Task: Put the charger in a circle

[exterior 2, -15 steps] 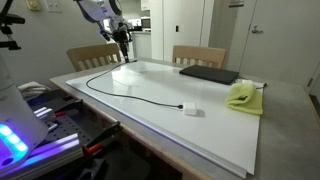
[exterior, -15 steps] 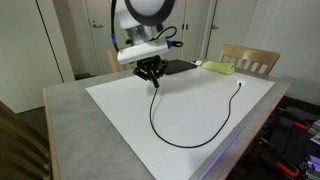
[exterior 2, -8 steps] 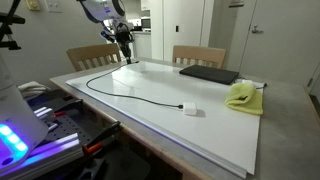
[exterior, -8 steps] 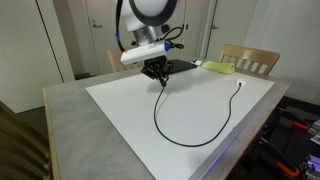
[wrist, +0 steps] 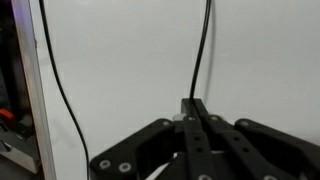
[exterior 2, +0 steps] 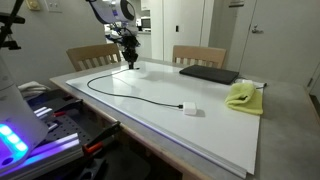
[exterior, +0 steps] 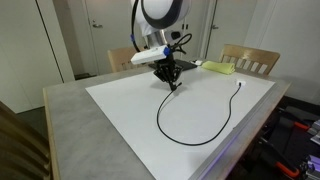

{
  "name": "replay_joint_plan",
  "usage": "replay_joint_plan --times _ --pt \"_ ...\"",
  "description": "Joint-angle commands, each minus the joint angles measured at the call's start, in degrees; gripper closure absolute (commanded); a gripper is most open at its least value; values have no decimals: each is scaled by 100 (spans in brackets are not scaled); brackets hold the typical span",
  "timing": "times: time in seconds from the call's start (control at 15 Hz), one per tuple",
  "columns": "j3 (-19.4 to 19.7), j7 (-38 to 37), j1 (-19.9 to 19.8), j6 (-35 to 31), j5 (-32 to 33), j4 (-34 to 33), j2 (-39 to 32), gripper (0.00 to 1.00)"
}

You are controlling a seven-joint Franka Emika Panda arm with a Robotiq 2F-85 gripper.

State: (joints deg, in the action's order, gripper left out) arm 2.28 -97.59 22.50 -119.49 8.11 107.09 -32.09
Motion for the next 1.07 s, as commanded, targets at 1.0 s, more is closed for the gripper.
replay_joint_plan --times 1.0 --pt "-146 -1160 -471 -26 -273 89 -23 99"
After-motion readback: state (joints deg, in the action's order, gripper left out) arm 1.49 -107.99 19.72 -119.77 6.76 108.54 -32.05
